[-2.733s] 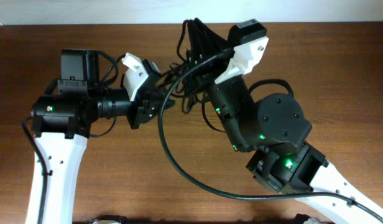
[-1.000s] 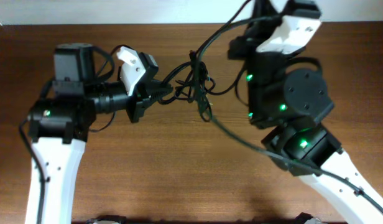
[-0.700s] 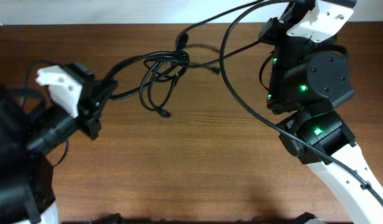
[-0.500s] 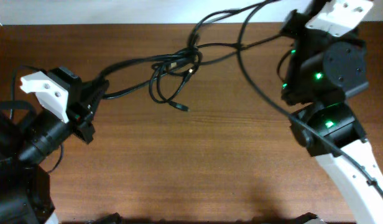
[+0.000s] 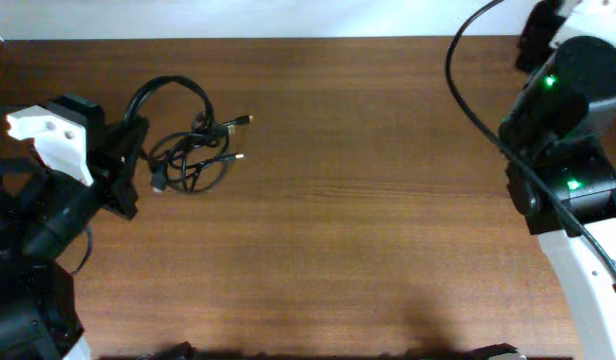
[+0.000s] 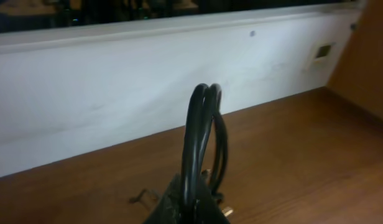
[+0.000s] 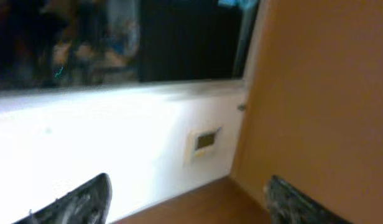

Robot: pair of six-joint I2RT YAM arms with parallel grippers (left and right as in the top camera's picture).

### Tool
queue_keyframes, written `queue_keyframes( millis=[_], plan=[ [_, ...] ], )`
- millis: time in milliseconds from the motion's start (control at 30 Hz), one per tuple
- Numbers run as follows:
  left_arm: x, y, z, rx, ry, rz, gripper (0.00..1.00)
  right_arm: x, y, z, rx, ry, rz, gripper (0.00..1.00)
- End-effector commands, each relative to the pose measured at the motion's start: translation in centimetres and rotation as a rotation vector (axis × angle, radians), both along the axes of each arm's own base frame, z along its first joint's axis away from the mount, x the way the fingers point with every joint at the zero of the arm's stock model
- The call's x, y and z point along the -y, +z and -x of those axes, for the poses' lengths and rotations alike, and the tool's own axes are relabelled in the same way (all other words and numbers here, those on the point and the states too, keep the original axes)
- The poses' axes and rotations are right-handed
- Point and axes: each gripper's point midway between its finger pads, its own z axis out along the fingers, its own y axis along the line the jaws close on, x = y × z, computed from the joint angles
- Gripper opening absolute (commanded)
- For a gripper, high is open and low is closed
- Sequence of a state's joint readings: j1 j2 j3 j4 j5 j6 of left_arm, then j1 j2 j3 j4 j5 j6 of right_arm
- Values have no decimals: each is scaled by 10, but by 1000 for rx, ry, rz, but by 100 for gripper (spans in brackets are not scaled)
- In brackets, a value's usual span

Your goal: Untangle cables

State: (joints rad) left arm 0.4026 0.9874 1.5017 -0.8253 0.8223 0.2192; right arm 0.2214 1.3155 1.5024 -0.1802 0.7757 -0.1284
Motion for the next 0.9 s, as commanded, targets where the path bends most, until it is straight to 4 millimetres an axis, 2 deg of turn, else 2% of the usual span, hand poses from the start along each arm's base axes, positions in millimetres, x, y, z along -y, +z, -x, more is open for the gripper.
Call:
queue_keyframes(
  millis=[0, 67, 133, 167, 200, 233, 367, 467, 633, 733, 800, 867],
  plan=[
    [22, 9, 7, 17, -158, 62, 0, -64, -15, -14, -86, 366, 6, 96],
    [23, 7, 2, -26, -174, 134, 0, -99, -31, -15, -150, 553, 0, 96],
    [16, 3, -12, -128, -137, 298, 0, -144, -49, -6, -222, 818, -28, 96],
    [14, 2, -17, -161, -125, 349, 0, -159, -53, 0, -239, 908, -42, 96],
    [10, -3, -30, -242, -103, 471, 0, -201, -56, 24, -261, 1183, -83, 96],
    [8, -5, -33, -268, -94, 507, 0, -213, -55, 34, -263, 1278, -98, 96],
    [8, -6, -36, -374, -61, 672, 0, -246, -55, 73, -288, 1572, -159, 96],
    [27, 12, -24, -375, -215, 702, 0, -263, -60, 95, -325, 1738, -215, 96],
    [59, 25, -13, -398, -362, 705, 0, -299, -87, 107, -425, 1847, -227, 88],
    [72, 26, -8, -422, -413, 703, 0, -309, -93, 107, -423, 1875, -188, 88],
    [78, 27, -6, -436, -432, 709, 0, -312, -95, 107, -425, 1883, -187, 85],
    [85, 30, -4, -422, -460, 694, 0, -316, -96, 110, -430, 1894, -187, 64]
  ],
)
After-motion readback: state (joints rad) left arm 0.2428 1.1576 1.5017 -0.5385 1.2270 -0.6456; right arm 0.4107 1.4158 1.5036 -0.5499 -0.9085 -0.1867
